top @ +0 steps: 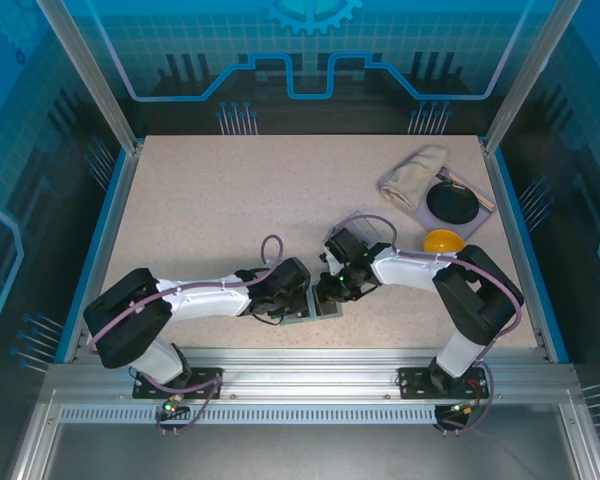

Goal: Put the credit cards into the card holder
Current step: Insert the credit card into the card slot, then move the storage box to the center of the table.

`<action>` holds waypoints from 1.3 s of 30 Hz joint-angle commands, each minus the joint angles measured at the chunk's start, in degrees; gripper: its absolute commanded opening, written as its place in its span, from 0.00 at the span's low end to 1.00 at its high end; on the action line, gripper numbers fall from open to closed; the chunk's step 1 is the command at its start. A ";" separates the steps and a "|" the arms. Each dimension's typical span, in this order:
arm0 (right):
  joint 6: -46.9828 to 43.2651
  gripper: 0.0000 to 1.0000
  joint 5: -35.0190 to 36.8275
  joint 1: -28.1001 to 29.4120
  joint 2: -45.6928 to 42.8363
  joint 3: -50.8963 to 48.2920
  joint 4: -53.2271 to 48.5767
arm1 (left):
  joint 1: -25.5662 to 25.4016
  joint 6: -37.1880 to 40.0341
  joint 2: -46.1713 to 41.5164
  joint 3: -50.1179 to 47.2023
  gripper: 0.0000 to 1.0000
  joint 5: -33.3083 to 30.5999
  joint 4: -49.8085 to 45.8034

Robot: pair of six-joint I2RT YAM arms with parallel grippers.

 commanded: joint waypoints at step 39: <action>-18.71 0.73 4.53 -25.22 13.57 34.33 -20.41 | 12.47 2.46 -1.90 5.79 0.48 11.69 3.44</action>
